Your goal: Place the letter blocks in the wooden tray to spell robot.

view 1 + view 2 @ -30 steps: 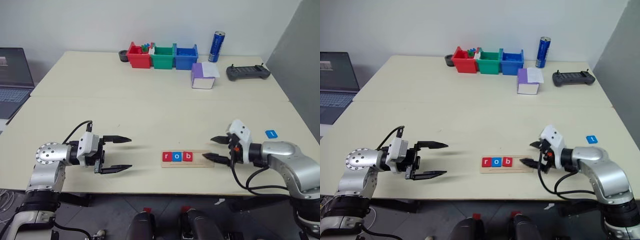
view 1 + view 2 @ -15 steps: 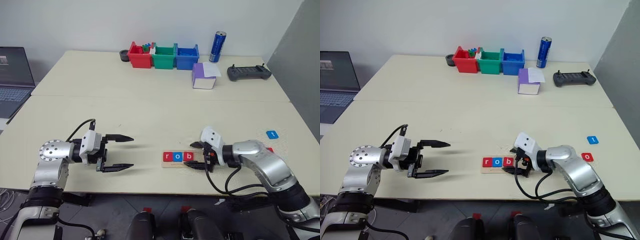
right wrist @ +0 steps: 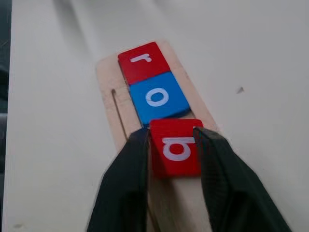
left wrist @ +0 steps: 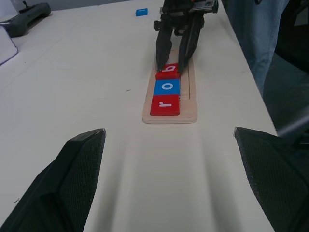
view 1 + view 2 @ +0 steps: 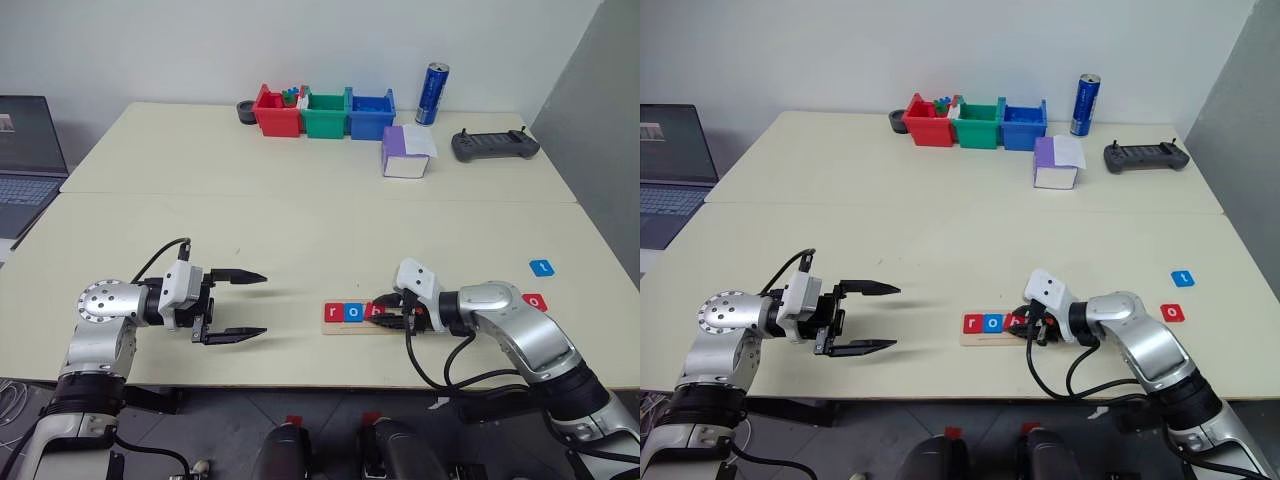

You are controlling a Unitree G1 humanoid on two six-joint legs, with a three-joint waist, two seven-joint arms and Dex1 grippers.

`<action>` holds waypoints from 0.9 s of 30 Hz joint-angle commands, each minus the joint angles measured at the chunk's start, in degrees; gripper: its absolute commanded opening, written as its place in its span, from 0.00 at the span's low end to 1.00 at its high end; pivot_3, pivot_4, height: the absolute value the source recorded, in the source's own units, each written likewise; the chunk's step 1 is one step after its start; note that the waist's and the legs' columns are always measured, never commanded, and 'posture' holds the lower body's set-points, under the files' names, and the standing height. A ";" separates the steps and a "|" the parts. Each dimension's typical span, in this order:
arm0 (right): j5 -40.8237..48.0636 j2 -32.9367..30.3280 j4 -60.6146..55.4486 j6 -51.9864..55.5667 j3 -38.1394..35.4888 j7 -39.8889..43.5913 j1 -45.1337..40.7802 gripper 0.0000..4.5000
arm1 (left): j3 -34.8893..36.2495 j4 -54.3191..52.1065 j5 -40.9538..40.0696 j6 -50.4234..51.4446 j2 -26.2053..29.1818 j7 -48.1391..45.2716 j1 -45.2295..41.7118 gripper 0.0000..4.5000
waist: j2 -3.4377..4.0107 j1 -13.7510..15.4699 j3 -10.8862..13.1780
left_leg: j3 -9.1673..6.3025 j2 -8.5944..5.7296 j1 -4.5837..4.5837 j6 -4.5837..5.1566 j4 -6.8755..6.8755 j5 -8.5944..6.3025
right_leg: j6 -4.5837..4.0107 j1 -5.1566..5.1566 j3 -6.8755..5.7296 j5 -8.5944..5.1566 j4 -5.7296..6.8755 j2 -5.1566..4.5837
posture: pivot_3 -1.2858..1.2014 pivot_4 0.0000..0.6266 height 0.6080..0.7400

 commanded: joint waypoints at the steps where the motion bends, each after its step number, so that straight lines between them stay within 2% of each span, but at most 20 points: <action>1: -0.03 0.04 -0.51 -1.22 -0.15 0.65 -1.04 0.05 | 1.27 -1.46 -0.12 -0.99 1.11 0.12 0.03 1.00 | 0.00 0.00 0.00 | 0.00 0.00 0.00 0.00 0.00 0.00 | 0.00 0.00 0.00 0.00 0.00 0.00 | 0.52 0.24 1.00; 2: -0.11 0.08 -0.47 -1.31 -0.11 0.78 -1.03 0.00 | 1.31 -1.49 -0.13 -1.02 1.17 0.14 0.08 1.00 | 0.00 0.00 0.00 | 0.00 0.00 0.00 0.00 0.00 0.00 | 0.00 0.00 0.01 0.00 0.00 0.00 | 0.52 0.24 1.00; 10: 0.86 -0.94 -1.61 -1.94 -0.52 3.78 -2.52 0.00 | 1.37 -1.67 -0.21 -1.04 1.51 0.40 0.14 1.00 | 0.00 0.00 0.00 | 0.00 0.00 0.00 0.00 0.00 0.00 | 0.00 0.00 0.00 0.00 0.00 0.00 | 0.52 0.24 1.00; 14: 3.58 -2.15 -4.39 -1.07 -2.46 6.25 -3.29 0.00 | 1.27 -1.61 -0.18 -1.04 1.60 0.51 -0.03 1.00 | 0.00 0.04 0.00 | 0.00 0.00 0.00 0.00 0.00 0.00 | 0.00 0.00 0.00 0.00 0.00 0.00 | 0.52 0.24 1.00; 19: 6.35 -4.49 -6.73 2.25 -8.11 4.36 -3.28 0.00 | 1.41 -1.72 -0.21 -1.11 1.75 0.56 0.11 1.00 | 0.00 0.06 0.00 | 0.00 0.00 0.00 0.00 0.01 0.00 | 0.00 0.00 0.00 0.00 -0.01 0.00 | 0.52 0.24 1.00; 22: 10.06 -8.96 -8.20 7.19 -17.03 3.68 1.72 0.13 | 1.48 -2.01 -0.40 -1.01 1.81 0.51 0.39 1.00 | -0.01 0.20 0.00 | 0.00 -0.01 -0.01 0.00 0.00 0.00 | -0.01 0.01 0.00 0.00 -0.03 -0.01 | 0.52 0.24 1.00; 27: 12.26 -14.09 -4.39 7.19 -32.91 2.01 11.92 0.51 | 1.18 -0.80 -0.27 -1.26 1.46 -0.07 -0.43 1.00 | -0.02 0.58 -0.01 | -0.01 -0.06 -0.02 0.00 0.00 -0.01 | -0.03 0.03 0.00 -0.01 -0.07 -0.06 | 0.52 0.24 1.00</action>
